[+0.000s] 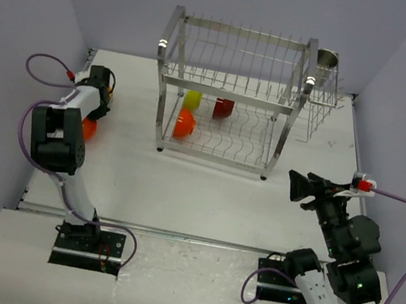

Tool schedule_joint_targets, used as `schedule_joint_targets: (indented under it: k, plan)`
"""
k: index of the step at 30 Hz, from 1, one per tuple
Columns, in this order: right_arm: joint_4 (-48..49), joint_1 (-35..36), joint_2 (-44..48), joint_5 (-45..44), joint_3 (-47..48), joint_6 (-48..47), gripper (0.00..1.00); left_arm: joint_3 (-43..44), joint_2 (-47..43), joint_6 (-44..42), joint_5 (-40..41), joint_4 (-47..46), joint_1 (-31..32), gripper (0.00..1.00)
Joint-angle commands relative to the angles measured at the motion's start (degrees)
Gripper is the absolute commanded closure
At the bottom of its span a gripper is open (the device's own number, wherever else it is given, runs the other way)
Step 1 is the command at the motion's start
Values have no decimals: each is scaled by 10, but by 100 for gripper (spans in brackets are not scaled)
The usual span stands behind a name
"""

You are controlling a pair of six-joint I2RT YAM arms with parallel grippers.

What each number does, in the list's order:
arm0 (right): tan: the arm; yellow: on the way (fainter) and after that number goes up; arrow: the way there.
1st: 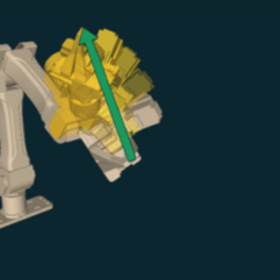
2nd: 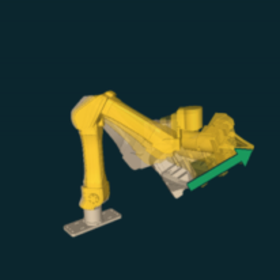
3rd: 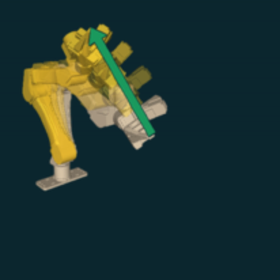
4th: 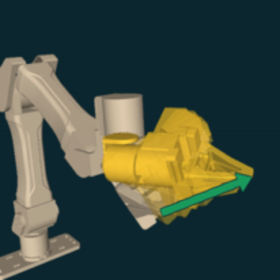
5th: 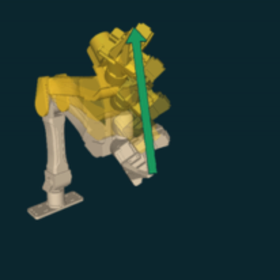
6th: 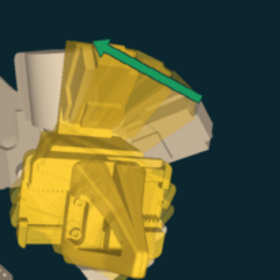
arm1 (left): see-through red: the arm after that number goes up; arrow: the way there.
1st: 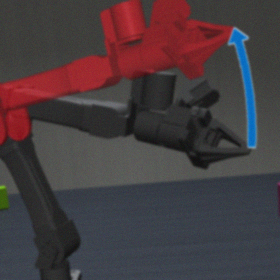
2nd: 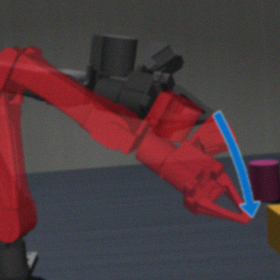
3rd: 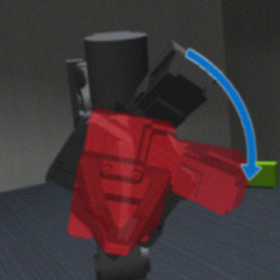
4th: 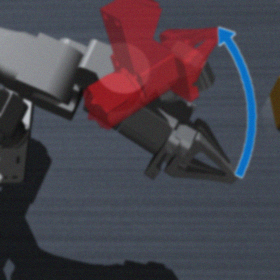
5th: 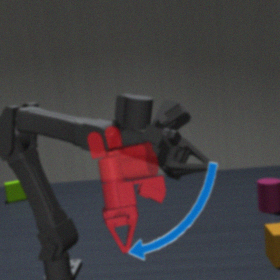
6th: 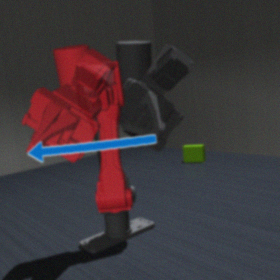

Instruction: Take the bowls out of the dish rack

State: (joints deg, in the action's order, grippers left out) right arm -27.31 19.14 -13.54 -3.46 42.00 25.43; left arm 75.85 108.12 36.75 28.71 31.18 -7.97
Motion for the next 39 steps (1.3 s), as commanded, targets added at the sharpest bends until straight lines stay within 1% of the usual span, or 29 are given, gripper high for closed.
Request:
schedule_joint_targets:
  k: [1, 3, 5, 8, 13, 17, 26, 29, 30, 31, 33, 34, 36, 37, 39]
  plan:
    - [23, 2, -3, -3, 2, -9, 35, 22, 4, -19, 6, -5, -9, 92]
    - [23, 2, -2, -2, 1, -8, 35, 20, 7, -19, 2, -6, -13, 91]
    - [23, 2, -2, -2, 0, -8, 35, 13, 6, -19, 2, -9, -15, 73]
    - [24, 2, -3, -3, 0, -8, 36, 3, 1, -20, -1, -16, -17, 64]
    - [24, 2, -2, -1, -2, -7, 35, -2, -8, -25, -5, -21, -18, 61]
    - [24, 3, 0, -1, -3, -7, 35, -13, -35, -26, -28, -32, -18, 59]
    - [25, 2, -9, -1, -4, -8, 35, -9, -126, -42, -95, -42, -11, 59]
    - [23, 2, -16, 1, -3, -8, 36, -11, -175, -46, -108, -41, -6, 59]
    - [21, 2, -18, 2, -1, -7, 37, -16, -186, -45, -109, -42, -5, 59]
    - [18, 2, -21, 5, -2, -6, 41, -21, -199, -44, -110, -44, -4, 59]
    - [18, 2, -25, 8, -4, -6, 53, -39, -236, -42, -110, -44, -1, 59]
    - [19, 2, -27, 11, -6, -6, 69, -48, -250, -41, -111, -50, 0, 59]
    - [16, 2, -41, 12, -5, -4, 86, -80, -291, -37, -124, -73, 4, 61]
    - [17, 2, -46, 14, -5, -2, 100, -93, -304, -37, -150, -83, 4, 64]
    - [23, 2, -63, 22, -9, 9, 100, -123, -334, -34, -173, -103, 10, 77]
